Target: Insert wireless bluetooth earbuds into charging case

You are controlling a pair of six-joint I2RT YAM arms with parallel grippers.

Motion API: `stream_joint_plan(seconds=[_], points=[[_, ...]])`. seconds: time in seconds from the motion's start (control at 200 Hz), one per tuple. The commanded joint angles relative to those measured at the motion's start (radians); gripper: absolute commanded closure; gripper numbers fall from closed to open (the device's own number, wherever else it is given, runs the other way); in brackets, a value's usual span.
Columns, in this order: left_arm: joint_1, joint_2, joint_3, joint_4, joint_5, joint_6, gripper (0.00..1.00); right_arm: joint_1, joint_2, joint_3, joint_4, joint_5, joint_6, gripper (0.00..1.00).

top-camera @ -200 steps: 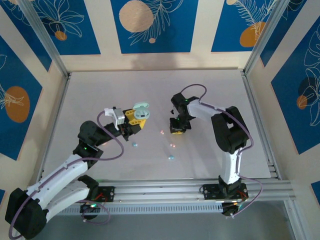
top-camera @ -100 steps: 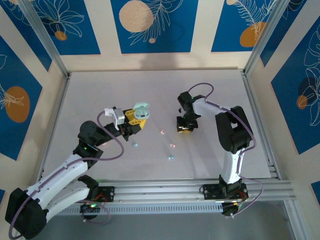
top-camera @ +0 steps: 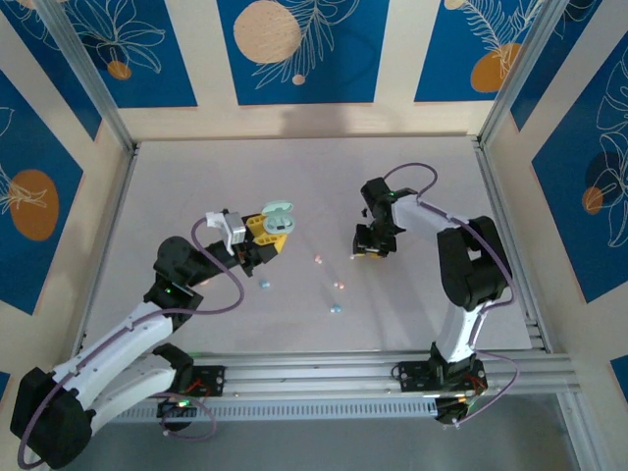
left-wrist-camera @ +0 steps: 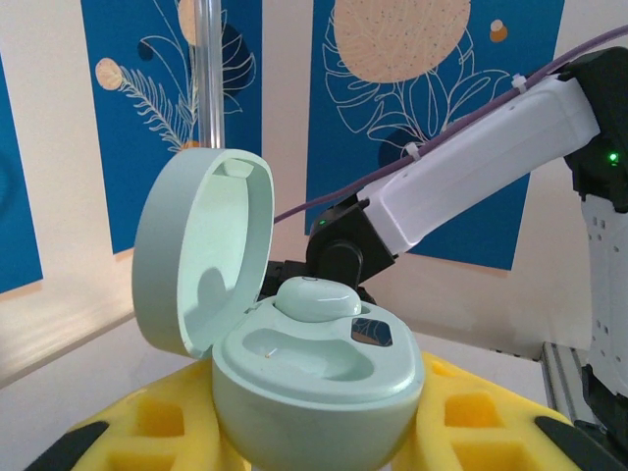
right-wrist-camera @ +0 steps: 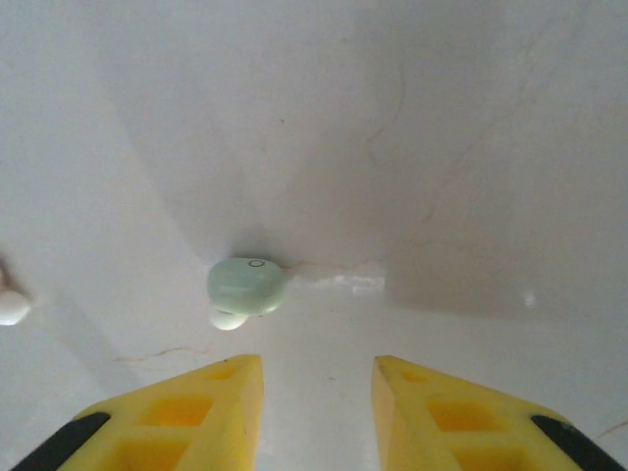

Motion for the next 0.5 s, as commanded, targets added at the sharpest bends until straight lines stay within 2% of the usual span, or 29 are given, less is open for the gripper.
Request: stream_joint_plan(seconds=[0.0,0.17,0.495], points=[[-0.011,0.005,-0.002,0.044,0.009,0.002,0.70,0.002,-0.017,-0.020,0.057,-0.094,0.086,0.62],[-0.011,0.006,-0.002,0.045,0.012,-0.001,0.70,0.012,0.032,-0.002,0.070,-0.110,0.166,0.61],[-0.010,-0.010,-0.009,0.028,0.001,0.008,0.70,0.043,0.101,0.054,0.049,-0.060,0.169,0.59]])
